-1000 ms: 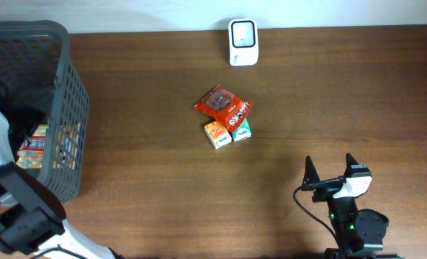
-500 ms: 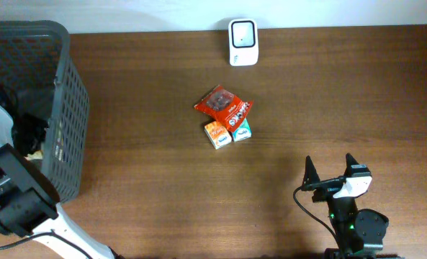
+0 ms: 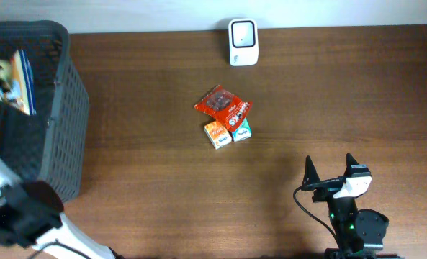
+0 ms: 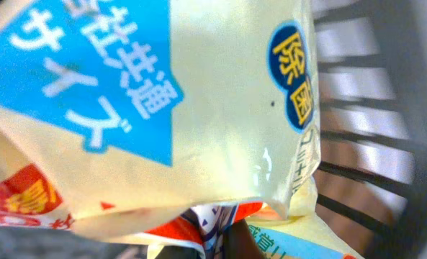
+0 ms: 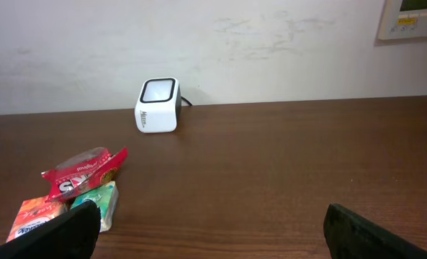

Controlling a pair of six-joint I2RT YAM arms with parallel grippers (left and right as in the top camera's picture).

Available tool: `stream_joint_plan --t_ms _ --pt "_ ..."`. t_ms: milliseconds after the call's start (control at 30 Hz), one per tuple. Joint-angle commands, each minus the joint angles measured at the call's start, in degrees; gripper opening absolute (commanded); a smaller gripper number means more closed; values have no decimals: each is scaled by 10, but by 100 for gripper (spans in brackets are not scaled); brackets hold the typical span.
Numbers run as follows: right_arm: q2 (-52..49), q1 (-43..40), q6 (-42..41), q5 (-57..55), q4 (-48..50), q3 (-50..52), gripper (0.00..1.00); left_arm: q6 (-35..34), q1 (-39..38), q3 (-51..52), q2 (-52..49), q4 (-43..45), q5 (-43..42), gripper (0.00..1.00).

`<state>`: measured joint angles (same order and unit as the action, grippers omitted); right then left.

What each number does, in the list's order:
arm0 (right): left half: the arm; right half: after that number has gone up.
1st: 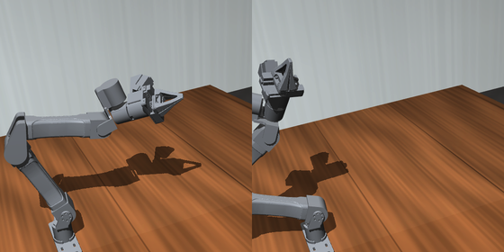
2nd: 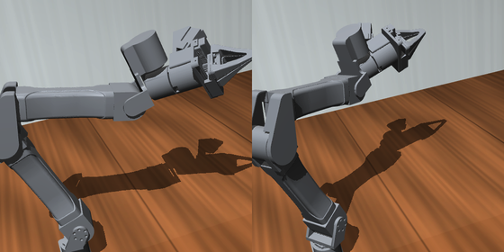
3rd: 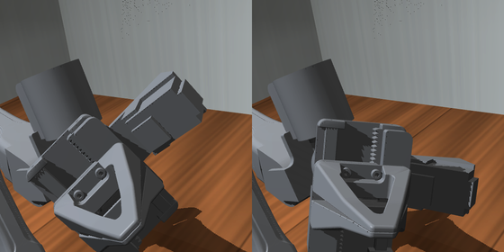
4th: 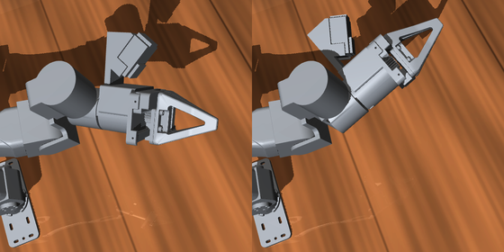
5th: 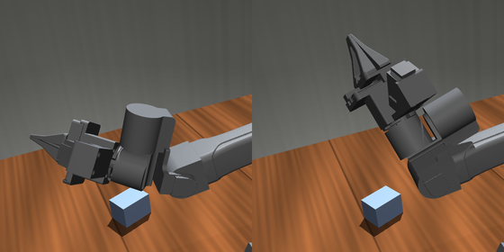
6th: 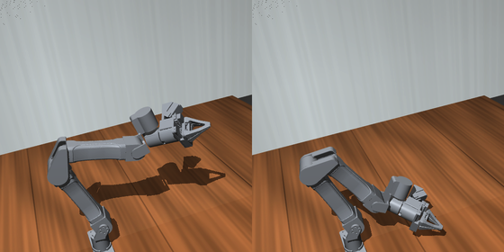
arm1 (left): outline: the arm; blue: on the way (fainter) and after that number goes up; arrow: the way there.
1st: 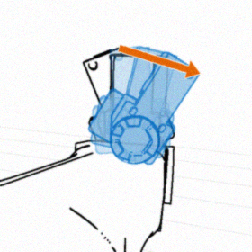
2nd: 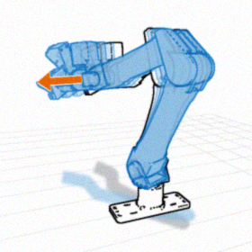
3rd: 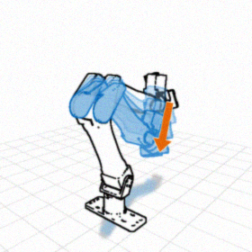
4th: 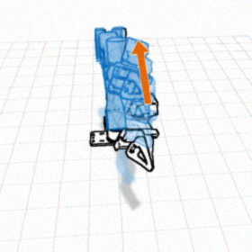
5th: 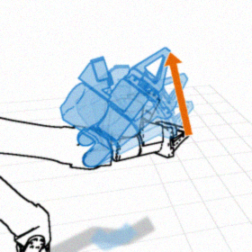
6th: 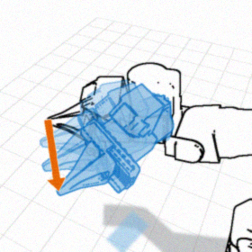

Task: Scan the item barcode
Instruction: 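Grasp the yellow snack bag from the basket and place it right of the boxes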

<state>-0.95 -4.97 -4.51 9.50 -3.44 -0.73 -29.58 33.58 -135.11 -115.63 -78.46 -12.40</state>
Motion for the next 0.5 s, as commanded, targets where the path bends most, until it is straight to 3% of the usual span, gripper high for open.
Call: stream_joint_plan --t_ms 0,100,200,300,467 --pt "3 4 0 -3 -2 4 99 12 -50 -39 105 11 -129 0" --pt "3 4 0 -3 -2 4 99 23 -169 -39 155 15 -142 0" --pt "3 4 0 -3 -2 4 99 57 -318 -34 150 9 -100 0" --pt "3 4 0 -3 -2 4 99 57 -487 3 108 -18 19 0" --pt "3 4 0 -3 -2 4 99 57 -636 68 -14 9 101 0"
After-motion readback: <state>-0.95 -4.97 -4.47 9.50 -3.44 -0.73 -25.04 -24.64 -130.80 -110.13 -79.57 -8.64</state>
